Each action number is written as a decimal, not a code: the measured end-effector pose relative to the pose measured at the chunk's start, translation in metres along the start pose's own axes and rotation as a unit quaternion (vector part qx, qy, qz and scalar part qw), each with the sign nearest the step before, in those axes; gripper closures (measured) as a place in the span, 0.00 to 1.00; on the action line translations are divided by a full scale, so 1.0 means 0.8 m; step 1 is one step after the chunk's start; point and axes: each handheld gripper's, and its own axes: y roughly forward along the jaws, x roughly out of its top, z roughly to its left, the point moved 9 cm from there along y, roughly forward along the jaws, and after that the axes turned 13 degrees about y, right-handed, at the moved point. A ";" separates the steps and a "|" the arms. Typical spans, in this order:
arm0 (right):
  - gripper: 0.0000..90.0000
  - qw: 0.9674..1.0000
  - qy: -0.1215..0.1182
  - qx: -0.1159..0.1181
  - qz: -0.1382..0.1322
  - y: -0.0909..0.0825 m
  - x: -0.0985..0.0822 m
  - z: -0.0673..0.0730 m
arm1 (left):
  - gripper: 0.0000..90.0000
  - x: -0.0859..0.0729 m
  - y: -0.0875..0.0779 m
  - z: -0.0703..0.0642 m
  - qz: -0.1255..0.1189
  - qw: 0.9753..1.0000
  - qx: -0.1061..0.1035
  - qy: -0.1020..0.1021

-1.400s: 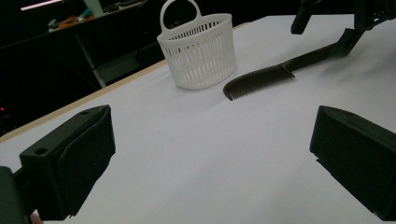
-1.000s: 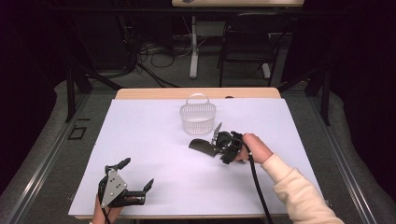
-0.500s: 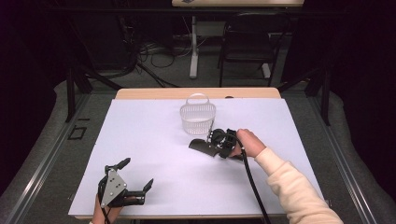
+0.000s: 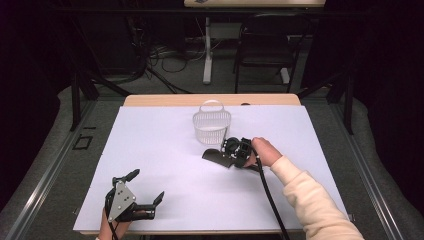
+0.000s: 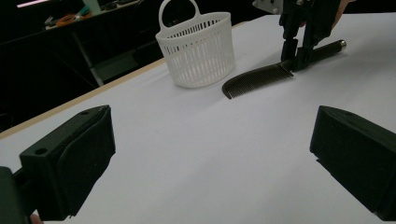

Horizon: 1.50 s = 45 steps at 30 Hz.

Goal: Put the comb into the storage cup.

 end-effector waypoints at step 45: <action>0.80 0.991 0.066 0.045 -0.109 -0.040 -0.021 0.002 | 0.00 0.000 0.002 -0.001 -0.001 1.000 -0.004 0.000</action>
